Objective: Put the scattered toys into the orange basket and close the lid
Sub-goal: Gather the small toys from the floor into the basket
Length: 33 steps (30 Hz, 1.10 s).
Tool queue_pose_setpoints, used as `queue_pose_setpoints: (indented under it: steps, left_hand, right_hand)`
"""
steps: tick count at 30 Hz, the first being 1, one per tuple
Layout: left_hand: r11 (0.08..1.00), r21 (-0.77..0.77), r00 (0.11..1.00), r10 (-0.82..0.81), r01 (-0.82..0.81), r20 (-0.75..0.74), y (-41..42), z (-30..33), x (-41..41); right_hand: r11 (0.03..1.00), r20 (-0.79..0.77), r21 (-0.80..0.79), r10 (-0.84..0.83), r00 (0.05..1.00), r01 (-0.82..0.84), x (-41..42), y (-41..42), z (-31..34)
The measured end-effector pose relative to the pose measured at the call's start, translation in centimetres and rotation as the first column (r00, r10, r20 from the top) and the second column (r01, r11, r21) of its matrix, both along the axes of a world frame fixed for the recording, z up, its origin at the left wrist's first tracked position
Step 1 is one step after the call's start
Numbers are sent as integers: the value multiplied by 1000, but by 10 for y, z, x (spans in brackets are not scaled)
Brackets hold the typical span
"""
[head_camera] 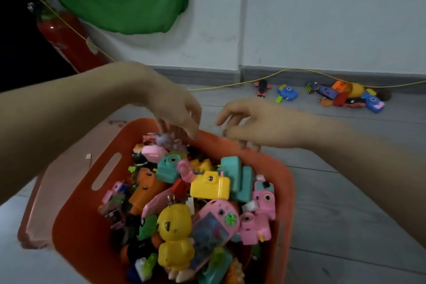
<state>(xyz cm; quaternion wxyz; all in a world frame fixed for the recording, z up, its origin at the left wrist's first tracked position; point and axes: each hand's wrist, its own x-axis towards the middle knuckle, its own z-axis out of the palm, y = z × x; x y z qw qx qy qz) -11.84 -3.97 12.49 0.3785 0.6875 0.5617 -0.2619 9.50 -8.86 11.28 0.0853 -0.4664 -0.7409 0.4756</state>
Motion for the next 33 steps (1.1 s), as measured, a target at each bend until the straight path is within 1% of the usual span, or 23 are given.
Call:
queue_pose_setpoints:
  steps: [2,4,5,6,8,9,11,13,16,19,21,23,25,27,30,33]
  left_hand:
    - [1000,22,999,-8,7,40,12,3,33]
    - [998,69,994,-23,16,103,23,-4,67]
    - [995,95,992,-27,15,126,29,-11,82]
    - [992,128,990,-39,22,136,37,-21,96]
    - [982,189,988,-53,26,142,47,-41,122]
    - [976,218,989,-50,18,141,50,-51,134]
    - [973,228,991,7,-39,137,61,-78,156]
    - [971,225,991,59,-86,124,71,-107,170]
    - [951,278,990,119,-136,79,89,-144,186]
    - [932,274,971,222,-237,86,106,-176,192]
    - [910,287,954,280,-299,104,117,-195,192]
    - [871,310,924,351,-382,154,124,-209,194]
    - [836,343,903,389,-428,181,131,-221,194]
    - [822,383,907,373,-421,195,140,-231,194]
    - [825,407,920,332,-391,211,153,-241,194]
    - [817,451,933,296,-359,207,164,-248,195]
  right_hand:
    - [979,-48,-17,-202,978,201,26,17,-17]
    - [915,-41,-29,-402,915,401,59,34,-44]
    - [876,10,-18,-481,876,482,77,42,-62]
    - [843,101,16,-536,838,537,97,48,-81]
    - [816,335,105,-567,752,568,134,52,-116]
    - [813,418,128,-564,712,568,150,52,-133]
    - [804,501,146,-563,658,577,175,53,-160]
    - [798,542,152,-561,626,583,188,55,-177]
    - [774,513,178,-600,613,608,201,69,-199]
    - [744,441,223,-653,616,630,198,79,-217]
    - [733,383,291,-678,627,615,193,86,-228]
    - [759,392,330,-651,650,561,192,97,-236]
    - [777,390,357,-629,673,519,192,110,-242]
    - [755,321,387,-649,690,530,188,121,-244]
    - [707,194,420,-683,704,569,179,134,-242]
    - [723,187,464,-644,742,512,169,150,-247]
